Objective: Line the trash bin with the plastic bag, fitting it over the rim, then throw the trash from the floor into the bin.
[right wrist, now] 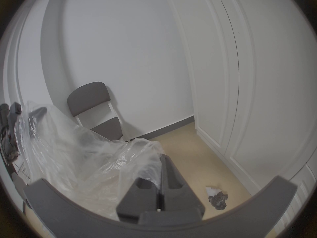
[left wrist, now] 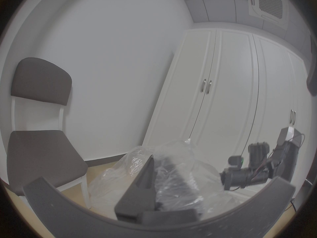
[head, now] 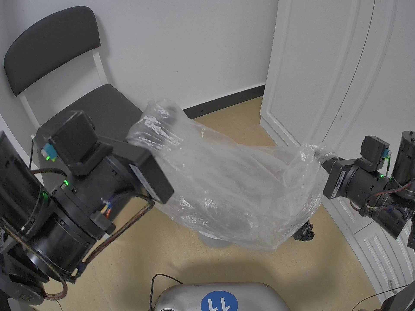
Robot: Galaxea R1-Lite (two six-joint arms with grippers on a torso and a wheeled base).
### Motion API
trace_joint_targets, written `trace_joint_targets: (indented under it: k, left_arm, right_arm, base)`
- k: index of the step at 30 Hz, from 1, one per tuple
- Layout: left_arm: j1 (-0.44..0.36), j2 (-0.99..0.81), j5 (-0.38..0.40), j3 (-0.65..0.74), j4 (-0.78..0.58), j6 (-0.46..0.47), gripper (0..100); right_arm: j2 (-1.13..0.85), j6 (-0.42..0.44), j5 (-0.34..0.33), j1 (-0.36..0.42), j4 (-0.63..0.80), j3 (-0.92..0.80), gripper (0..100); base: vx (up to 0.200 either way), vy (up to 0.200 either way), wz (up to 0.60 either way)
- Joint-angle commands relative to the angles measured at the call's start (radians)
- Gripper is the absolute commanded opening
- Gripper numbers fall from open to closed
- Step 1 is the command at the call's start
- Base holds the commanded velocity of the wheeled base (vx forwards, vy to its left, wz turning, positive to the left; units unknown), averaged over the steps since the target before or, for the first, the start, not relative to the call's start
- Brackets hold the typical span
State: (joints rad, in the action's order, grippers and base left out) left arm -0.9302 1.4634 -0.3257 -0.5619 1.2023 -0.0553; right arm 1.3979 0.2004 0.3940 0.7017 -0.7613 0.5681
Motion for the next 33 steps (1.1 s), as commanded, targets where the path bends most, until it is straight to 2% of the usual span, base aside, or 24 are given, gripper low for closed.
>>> trace_joint_targets:
  k: [1,6,10,12,13,14,15,20,28,33]
  left_arm:
    - [0.011,0.087,-0.001,0.020,0.000,0.002,0]
    - [0.016,0.156,-0.001,0.043,0.000,0.002,0]
    - [0.016,0.195,-0.001,0.068,0.000,0.011,0]
    - [0.025,0.204,0.001,0.093,0.000,0.042,0]
    - [0.053,0.209,0.005,0.143,0.000,0.107,0]
    - [0.053,0.209,0.005,0.143,0.000,0.107,0]
    - [0.083,0.206,0.033,0.198,0.008,0.190,0]
    - [0.102,0.184,0.102,0.274,0.014,0.276,0]
    - [0.102,0.184,0.125,0.280,0.023,0.285,0]
    - [0.096,0.193,0.171,0.278,0.094,0.282,0]
  right_arm:
    - [-0.126,0.062,0.017,0.002,0.160,0.105,0]
    - [-0.145,0.123,0.054,0.005,0.296,0.174,0]
    - [-0.145,0.123,0.065,0.007,0.310,0.176,0]
    - [-0.145,0.122,0.069,0.007,0.312,0.174,0]
    - [-0.152,0.116,0.077,0.004,0.315,0.173,0]
    - [-0.152,0.116,0.077,0.004,0.315,0.173,0]
    - [-0.168,0.114,0.080,0.002,0.341,0.173,0]
    - [-0.214,0.089,0.077,0.004,0.442,0.167,0]
    - [-0.215,-0.016,0.068,0.015,0.450,0.073,0]
    - [-0.206,-0.032,0.066,0.056,0.450,0.035,0]
  base:
    - [0.000,0.000,0.00]
    - [0.000,0.000,0.00]
    - [0.000,0.000,0.00]
    - [0.000,0.000,0.00]
    - [0.000,0.000,0.00]
    - [0.000,0.000,0.00]
    - [0.000,0.000,0.00]
    - [0.000,0.000,0.00]
    - [0.000,0.000,0.00]
    - [0.000,0.000,0.00]
